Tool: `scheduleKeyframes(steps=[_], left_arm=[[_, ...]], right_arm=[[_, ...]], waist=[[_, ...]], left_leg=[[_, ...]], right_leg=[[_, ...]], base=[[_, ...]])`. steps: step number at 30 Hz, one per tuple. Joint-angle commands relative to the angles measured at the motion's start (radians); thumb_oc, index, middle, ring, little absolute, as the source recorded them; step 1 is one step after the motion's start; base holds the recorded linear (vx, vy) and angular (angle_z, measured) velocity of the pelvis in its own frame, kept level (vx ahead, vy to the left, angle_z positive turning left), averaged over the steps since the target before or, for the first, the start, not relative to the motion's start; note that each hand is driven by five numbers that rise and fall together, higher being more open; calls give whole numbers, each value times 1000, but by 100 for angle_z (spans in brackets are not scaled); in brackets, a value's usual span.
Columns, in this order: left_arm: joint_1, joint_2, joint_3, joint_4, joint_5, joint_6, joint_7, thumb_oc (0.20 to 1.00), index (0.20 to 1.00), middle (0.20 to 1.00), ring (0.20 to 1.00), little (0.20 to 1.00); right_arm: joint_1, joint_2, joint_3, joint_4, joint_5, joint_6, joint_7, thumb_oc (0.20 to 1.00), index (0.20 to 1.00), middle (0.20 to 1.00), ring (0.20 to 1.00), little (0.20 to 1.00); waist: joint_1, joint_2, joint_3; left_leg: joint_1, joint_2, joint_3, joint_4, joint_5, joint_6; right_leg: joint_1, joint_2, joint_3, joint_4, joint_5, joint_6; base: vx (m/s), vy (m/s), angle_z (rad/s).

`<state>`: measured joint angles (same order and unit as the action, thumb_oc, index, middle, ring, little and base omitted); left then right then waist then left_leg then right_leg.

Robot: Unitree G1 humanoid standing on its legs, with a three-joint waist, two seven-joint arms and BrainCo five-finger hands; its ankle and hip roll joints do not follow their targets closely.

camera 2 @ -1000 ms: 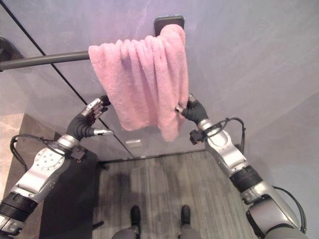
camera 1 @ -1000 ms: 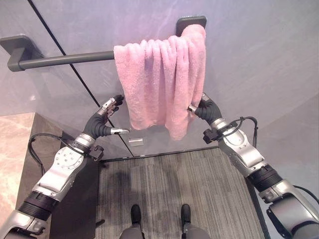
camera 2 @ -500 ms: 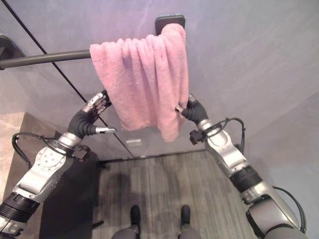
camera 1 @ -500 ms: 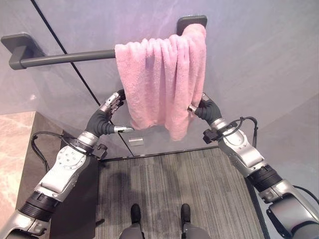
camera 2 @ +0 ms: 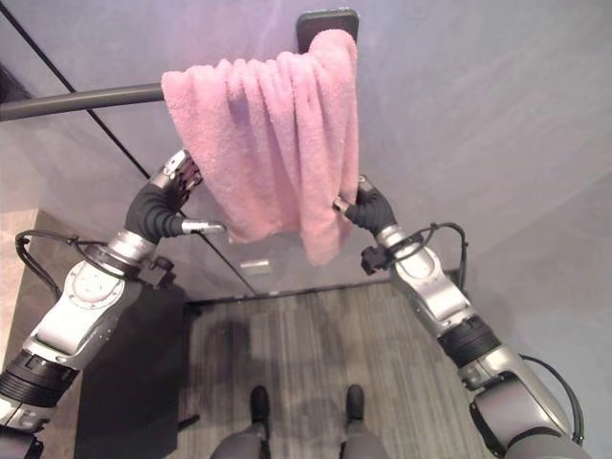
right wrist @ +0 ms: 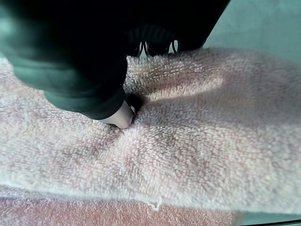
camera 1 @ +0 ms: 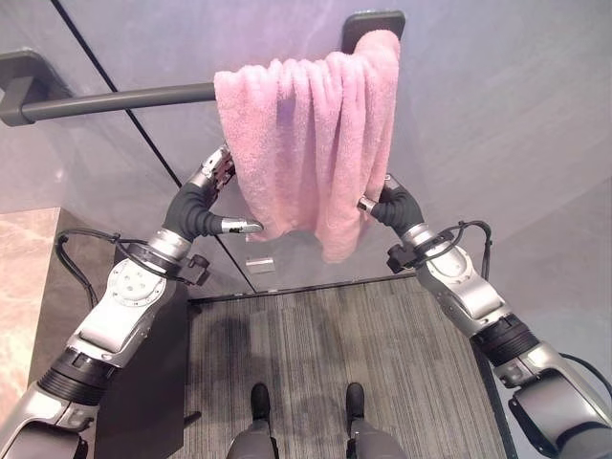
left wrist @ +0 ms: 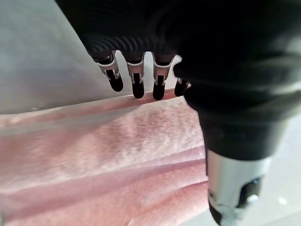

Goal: Put brush and paste in cup on sink, flatten towel.

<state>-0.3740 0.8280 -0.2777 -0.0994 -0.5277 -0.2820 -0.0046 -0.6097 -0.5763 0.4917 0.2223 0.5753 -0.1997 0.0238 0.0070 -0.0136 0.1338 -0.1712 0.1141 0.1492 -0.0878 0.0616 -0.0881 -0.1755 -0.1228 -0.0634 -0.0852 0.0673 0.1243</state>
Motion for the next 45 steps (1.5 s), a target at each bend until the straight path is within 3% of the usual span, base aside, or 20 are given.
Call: scheduleKeyframes(steps=[1, 13, 22, 23, 24, 25, 37, 45], left_arm=[[-34, 51, 52, -30, -55, -76, 23, 1000, 1000, 1000, 1000, 1000], [-33, 65, 95, -97, -100, -99, 35, 1000, 1000, 1000, 1000, 1000], [-63, 59, 60, -120, -140, -99, 26, 1000, 1000, 1000, 1000, 1000], [-67, 57, 54, -118, -148, -99, 25, 865, 865, 865, 865, 865], [-76, 54, 44, -117, -157, -97, 24, 410, 410, 410, 410, 410], [-77, 52, 40, -117, -164, -96, 22, 200, 200, 200, 200, 200], [-25, 49, 65, -121, -161, -90, 17, 200, 200, 200, 200, 200], [45, 49, 141, -115, -134, -89, 27, 200, 200, 200, 200, 200]], right_arm=[[-25, 10, 31, -13, 5, -29, -1, 253, 253, 253, 253, 253], [-6, 7, 16, -11, 2, -37, -8, 238, 238, 238, 238, 238], [-11, 10, 18, -2, -7, -34, -12, 235, 235, 235, 235, 235], [-10, 12, 20, -3, -6, -34, -13, 235, 235, 235, 235, 235], [-7, 12, 22, -8, -7, -34, -11, 238, 238, 238, 238, 238], [-5, 12, 22, -8, -7, -35, -12, 241, 241, 241, 241, 241], [15, 10, 5, -4, -11, -36, -15, 228, 228, 228, 228, 228], [24, 17, -14, -4, -16, -38, -17, 209, 209, 209, 209, 209]], waist=[[-10, 0, -64], [-7, 3, -71], [-11, 2, -67], [-11, 2, -66], [-11, 3, -64], [-12, 3, -64], [-8, 6, -65], [3, 7, -70]], left_leg=[[-33, 77, -31, 1, 66, -73], [-34, 75, -37, 1, 67, -74], [-39, 77, -37, 1, 70, -75], [-39, 77, -37, 1, 70, -75], [-39, 78, -37, 1, 71, -74], [-40, 78, -37, 1, 72, -74], [-33, 81, -38, 1, 71, -74], [-20, 86, -42, 1, 69, -76]], right_leg=[[-25, -107, 30, -2, 75, 83], [-18, -107, 20, -2, 71, 81], [-25, -106, 21, -2, 75, 79], [-25, -105, 22, -2, 75, 79], [-25, -105, 22, -2, 76, 79], [-26, -105, 23, -2, 76, 79], [-17, -102, 20, -2, 71, 75], [4, -101, 12, -2, 59, 73]], base=[[0, 0, 0], [0, 0, 0], [0, 0, 0], [0, 0, 0], [0, 0, 0], [0, 0, 0], [0, 0, 0], [0, 0, 0]])
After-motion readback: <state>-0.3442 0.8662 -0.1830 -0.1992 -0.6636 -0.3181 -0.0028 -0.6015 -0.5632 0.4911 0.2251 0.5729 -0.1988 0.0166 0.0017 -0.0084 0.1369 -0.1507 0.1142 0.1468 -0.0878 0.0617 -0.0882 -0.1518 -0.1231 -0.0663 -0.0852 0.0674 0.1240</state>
